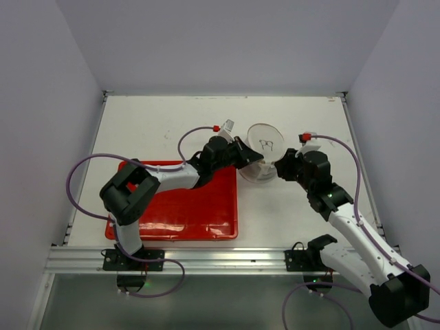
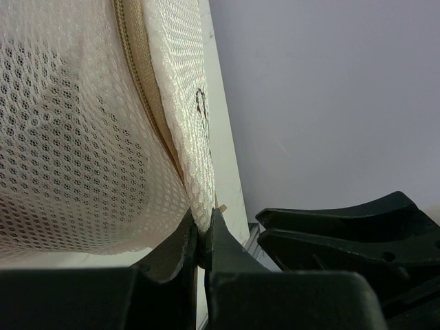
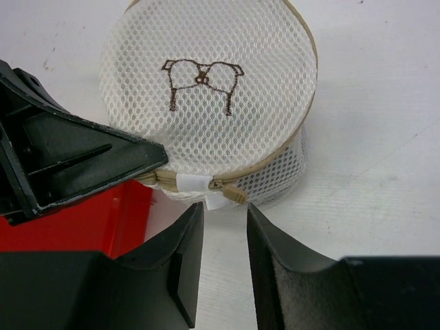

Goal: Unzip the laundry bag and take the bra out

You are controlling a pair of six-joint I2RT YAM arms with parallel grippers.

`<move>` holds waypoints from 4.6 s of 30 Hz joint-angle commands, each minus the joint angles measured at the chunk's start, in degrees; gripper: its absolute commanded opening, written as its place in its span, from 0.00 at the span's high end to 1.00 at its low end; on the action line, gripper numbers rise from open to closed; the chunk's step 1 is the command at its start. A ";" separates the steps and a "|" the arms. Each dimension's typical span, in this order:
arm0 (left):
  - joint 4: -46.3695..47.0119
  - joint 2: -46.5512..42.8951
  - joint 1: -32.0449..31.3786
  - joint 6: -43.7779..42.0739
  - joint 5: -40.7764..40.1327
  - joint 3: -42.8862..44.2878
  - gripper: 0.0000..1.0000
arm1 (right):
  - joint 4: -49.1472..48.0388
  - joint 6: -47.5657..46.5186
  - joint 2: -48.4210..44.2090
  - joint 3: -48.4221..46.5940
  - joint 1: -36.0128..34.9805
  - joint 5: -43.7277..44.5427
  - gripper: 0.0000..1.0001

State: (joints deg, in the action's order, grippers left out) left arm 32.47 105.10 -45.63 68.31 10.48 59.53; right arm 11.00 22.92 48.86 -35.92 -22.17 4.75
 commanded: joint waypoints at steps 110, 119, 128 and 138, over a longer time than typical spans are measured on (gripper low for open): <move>7.62 -2.71 5.63 2.44 7.36 -3.11 1.00 | -6.80 -1.02 4.05 3.32 8.02 -8.80 1.00; -0.02 -1.22 8.62 -2.73 12.63 1.72 0.93 | -5.90 -2.70 4.13 2.79 8.29 -7.73 1.00; -18.11 -0.33 8.63 -13.90 15.89 15.87 0.39 | -13.46 4.58 2.29 4.89 8.20 -16.53 1.00; -38.78 -4.02 8.45 -28.48 8.86 19.84 0.12 | -19.09 10.66 -0.09 6.48 8.11 -16.18 1.00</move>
State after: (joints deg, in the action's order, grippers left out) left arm 3.07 104.12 -37.21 48.27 21.34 76.66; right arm -4.27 31.46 48.66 -28.99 -14.09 -10.68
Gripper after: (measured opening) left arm 0.877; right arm 0.022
